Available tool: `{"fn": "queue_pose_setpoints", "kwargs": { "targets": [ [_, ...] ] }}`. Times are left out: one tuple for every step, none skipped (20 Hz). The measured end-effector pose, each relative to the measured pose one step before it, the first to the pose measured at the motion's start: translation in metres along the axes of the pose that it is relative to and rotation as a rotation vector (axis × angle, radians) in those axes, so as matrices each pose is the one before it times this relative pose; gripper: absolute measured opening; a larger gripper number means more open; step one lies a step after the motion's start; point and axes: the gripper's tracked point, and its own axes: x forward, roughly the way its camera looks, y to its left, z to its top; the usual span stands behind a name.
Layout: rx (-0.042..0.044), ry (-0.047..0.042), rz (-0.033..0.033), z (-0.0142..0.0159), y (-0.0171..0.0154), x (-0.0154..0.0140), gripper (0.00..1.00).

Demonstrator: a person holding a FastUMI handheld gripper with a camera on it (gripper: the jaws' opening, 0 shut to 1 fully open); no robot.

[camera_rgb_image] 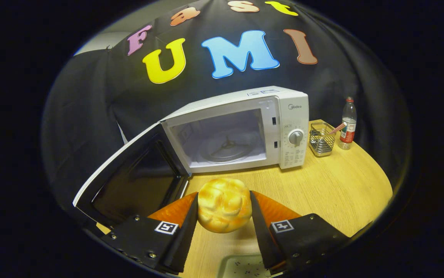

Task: Open the microwave, put the food inside, and close the microwave door.

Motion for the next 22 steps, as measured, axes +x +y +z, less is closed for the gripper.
{"fn": "queue_pose_setpoints", "kwargs": {
  "targets": [
    [0.00886,-0.00683,0.00969,0.00591,0.00295,0.00806,0.73],
    [0.00886,-0.00823,0.01039,0.00828,0.0043,0.00832,0.73],
    [0.00915,-0.00937,0.00919,0.00498,0.0028,0.0075,0.73],
    [0.00815,-0.0065,0.01233,0.00357,0.00329,0.00762,0.73],
    [0.00754,-0.00773,0.01047,0.00492,0.00239,0.00766,0.73],
    [0.00565,-0.00682,0.00951,0.00363,0.00211,0.00688,0.73],
    [0.00497,-0.00656,0.00965,0.00424,0.00187,0.00705,0.73],
    [0.00817,-0.01063,0.00803,0.00307,0.00148,0.00756,0.73],
    [0.00919,-0.00475,0.01147,0.00251,0.00163,0.00722,0.73],
    [0.01093,-0.0075,0.01006,0.00133,-0.00003,0.00936,0.73],
    [0.01183,-0.0061,0.00847,0.00121,-0.00014,0.00786,0.73],
    [0.01253,-0.00644,0.00302,0.00098,-0.00067,0.00786,0.73],
    [0.01179,-0.00684,0.00063,0.00035,-0.00141,0.00771,0.73],
    [0.01159,-0.0042,0.00267,0.00014,-0.0013,0.0079,0.73],
    [0.01047,-0.00539,0.00123,0.00071,-0.00109,0.00618,0.73],
    [0.01281,-0.00363,0.00549,-0.00157,-0.00181,0.00916,0.73],
    [0.01423,-0.00796,0.0023,0.00037,-0.00183,0.00817,0.73],
    [0.01494,-0.00915,0.00155,0.00123,-0.00173,0.00758,0.73],
    [0.01677,-0.00613,-0.00104,0.00006,-0.00255,0.00768,0.73],
    [0.01938,-0.00821,-0.00014,0.00062,-0.00337,0.00779,0.73],
    [0.01884,-0.0086,-0.00052,0.00112,-0.0032,0.00732,0.73],
    [0.01684,-0.01384,-0.00278,0.00288,-0.00089,0.00691,0.73]
  ]
}}
